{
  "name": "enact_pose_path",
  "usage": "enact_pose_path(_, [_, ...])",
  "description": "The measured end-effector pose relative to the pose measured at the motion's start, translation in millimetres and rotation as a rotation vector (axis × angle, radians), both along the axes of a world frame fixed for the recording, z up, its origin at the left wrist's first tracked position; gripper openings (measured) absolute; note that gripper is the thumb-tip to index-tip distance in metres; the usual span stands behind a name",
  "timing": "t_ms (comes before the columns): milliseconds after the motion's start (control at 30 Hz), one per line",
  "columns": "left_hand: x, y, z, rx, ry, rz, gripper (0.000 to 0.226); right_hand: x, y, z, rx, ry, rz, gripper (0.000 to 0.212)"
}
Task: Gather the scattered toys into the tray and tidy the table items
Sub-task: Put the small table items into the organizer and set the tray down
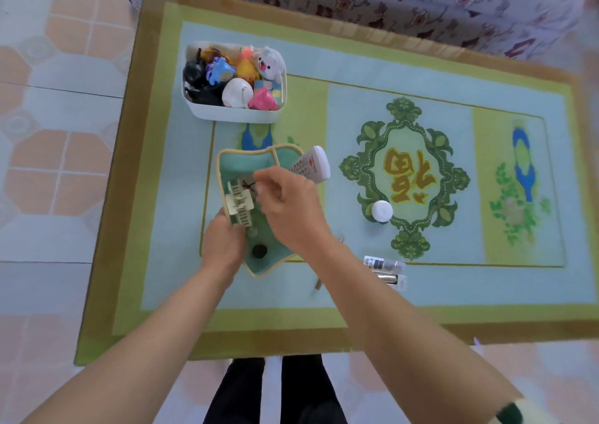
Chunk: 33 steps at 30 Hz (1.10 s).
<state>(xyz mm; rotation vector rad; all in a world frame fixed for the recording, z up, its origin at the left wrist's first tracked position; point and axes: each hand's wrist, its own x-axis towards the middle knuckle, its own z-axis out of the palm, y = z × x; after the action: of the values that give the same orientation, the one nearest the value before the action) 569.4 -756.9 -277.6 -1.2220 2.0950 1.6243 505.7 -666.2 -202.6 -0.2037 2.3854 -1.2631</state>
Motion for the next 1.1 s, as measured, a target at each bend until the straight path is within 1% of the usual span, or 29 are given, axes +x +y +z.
enact_pose_path(100, [0.6,2.1,-5.8,-0.029,-0.058,0.028,0.02,5.9,38.6,15.3,-0.084,0.073,-0.155,0.019])
enact_pose_path(200, [1.1,2.8,-11.8,-0.052,-0.093,0.03,0.02,6.1,82.3,17.8,-0.107,0.102,-0.323,0.021])
enact_pose_path(267, [-0.9,6.1,-14.9,-0.053,-0.092,0.008,0.022,6.5,110.1,4.4,-0.02,0.075,-0.439,0.022])
enact_pose_path(300, [-1.8,7.4,-15.9,-0.048,-0.087,0.001,0.024,6.8,120.5,-7.3,0.06,0.044,-0.468,0.02])
enact_pose_path(400, [-3.8,13.1,-18.6,-0.025,-0.08,-0.016,0.027,10.7,141.2,-52.5,0.326,-0.135,-0.463,0.016])
enact_pose_path(500, [-5.7,22.0,-22.8,-0.015,-0.08,-0.031,0.026,20.1,147.0,-94.7,0.543,-0.251,-0.358,0.021])
enact_pose_path(600, [-5.8,26.1,-24.3,-0.002,-0.087,-0.038,0.028,26.7,141.2,-120.3,0.609,-0.319,-0.336,0.029])
enact_pose_path(733, [-6.5,30.3,-28.4,-0.003,-0.101,-0.064,0.029,29.2,135.9,-141.0,0.662,-0.376,-0.337,0.018])
enact_pose_path(867, [-6.3,30.2,-29.3,-0.017,-0.115,-0.067,0.031,27.2,135.1,-148.4,0.641,-0.351,-0.278,0.019])
enact_pose_path(933, [-6.3,29.6,-29.0,-0.024,-0.115,-0.065,0.03,23.9,138.2,-143.7,0.61,-0.338,-0.32,0.012])
enact_pose_path(967, [-6.0,29.5,-28.0,-0.03,-0.117,-0.069,0.03,22.5,140.6,-137.7,0.586,-0.303,-0.358,0.011])
enact_pose_path(1033, [-5.9,29.6,-26.4,-0.036,-0.115,-0.073,0.027,18.9,147.1,-120.2,0.512,-0.144,-0.445,0.013])
enact_pose_path(1100, [-6.2,30.4,-23.4,-0.035,-0.116,-0.078,0.026,17.3,154.7,-92.5,0.373,0.061,-0.521,0.013])
